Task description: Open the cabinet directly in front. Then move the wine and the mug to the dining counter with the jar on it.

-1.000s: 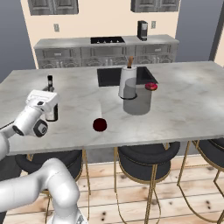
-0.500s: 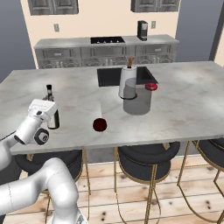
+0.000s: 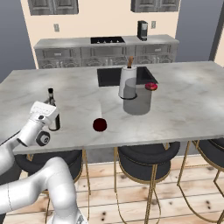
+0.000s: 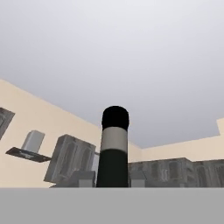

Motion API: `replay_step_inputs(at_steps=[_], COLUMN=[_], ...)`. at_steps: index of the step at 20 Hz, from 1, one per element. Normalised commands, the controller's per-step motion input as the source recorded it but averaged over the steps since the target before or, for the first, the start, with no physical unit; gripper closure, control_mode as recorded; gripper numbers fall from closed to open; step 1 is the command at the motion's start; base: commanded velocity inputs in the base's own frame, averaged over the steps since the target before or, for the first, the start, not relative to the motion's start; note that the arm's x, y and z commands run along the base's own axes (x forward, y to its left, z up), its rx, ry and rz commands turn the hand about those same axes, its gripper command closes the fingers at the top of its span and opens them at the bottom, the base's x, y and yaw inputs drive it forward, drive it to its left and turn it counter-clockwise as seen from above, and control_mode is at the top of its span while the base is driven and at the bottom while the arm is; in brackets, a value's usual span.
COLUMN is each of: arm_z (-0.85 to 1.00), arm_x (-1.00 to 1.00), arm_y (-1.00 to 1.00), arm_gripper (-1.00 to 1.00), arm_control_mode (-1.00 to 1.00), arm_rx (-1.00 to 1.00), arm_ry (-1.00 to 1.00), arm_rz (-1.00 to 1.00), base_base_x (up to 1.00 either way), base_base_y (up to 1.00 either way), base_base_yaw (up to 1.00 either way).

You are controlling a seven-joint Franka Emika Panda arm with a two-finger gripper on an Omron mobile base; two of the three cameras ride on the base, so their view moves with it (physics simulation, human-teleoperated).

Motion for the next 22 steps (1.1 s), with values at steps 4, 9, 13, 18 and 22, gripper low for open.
replay_step_inputs(at_steps=[4, 9, 13, 18, 22], arm_z=[-0.36, -0.18, -0.26, -0.32, -0.17], arm_x=[0.07, 0.02, 0.17, 0.14, 0.10], arm_y=[0.00, 0.00, 0.02, 0.03, 0.00], arm_gripper=[1.00, 1.00, 1.00, 1.00, 1.00], arm_control_mode=[-1.00, -1.00, -1.00, -1.00, -1.00], arm_rx=[0.00, 0.00, -0.03, -0.04, 0.00], arm_ry=[-0.22, -0.11, -0.05, -0.07, -0.04], arm_rz=[0.00, 0.00, 0.00, 0.00, 0.00], base_base_x=[0.00, 0.00, 0.00, 0.00, 0.00], base_base_y=[0.00, 0.00, 0.00, 0.00, 0.00], base_base_yaw=[0.00, 0.00, 0.00, 0.00, 0.00])
